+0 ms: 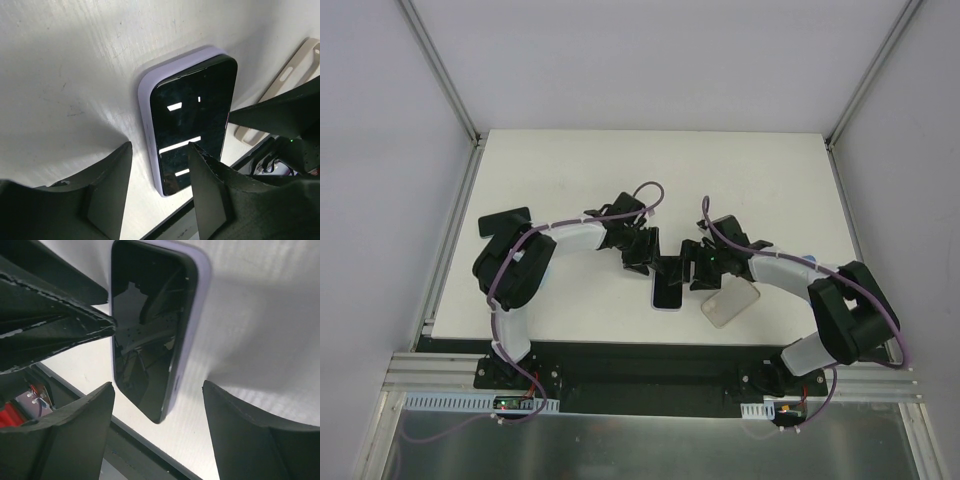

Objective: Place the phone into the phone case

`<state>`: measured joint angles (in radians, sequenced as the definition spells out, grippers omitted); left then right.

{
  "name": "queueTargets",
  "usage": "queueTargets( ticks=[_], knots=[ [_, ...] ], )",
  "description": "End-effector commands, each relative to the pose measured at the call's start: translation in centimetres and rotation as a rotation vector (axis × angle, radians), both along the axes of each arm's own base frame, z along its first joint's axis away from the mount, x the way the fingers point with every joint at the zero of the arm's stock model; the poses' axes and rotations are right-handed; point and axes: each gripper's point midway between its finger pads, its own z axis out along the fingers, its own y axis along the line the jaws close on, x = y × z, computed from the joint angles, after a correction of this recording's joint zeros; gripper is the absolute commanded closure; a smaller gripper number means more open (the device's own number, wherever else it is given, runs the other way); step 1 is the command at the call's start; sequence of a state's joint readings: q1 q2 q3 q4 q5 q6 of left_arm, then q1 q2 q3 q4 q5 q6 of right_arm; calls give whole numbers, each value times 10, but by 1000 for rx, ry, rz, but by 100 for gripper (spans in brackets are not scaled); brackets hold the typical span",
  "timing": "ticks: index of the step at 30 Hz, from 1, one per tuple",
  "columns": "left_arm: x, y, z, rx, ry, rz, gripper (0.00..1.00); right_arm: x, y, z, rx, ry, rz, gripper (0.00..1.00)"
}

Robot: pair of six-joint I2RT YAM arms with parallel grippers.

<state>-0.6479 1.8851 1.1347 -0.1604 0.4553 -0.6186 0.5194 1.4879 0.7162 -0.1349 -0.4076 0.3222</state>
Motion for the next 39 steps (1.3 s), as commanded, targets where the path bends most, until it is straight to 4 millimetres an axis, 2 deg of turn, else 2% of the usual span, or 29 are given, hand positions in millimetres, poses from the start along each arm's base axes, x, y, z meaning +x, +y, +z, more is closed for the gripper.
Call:
queueTargets(
  ticks=[1,10,13,16,18,24,31,39],
  knots=[
    [-5,-3,-9,4,47,-9,53,4,19,0,33,-27,6,27],
    [-28,4,-14,-26,123,24,70,11,36,-1,30,-2,-32,26],
    [-35,4,-12,-53,146,30,75,11,45,7,92,11,-12,25],
    [-41,4,-9,-73,161,34,81,20,55,25,189,-41,-5,25],
    [-44,5,-9,-83,170,38,83,24,57,35,252,-46,-13,24],
    [-49,3,-4,-116,181,38,87,28,63,48,433,-19,-26,24],
    [-52,4,0,-133,178,35,89,24,60,56,466,-45,7,26],
    [-53,7,0,-132,180,38,90,9,62,66,529,-67,115,28]
  ],
)
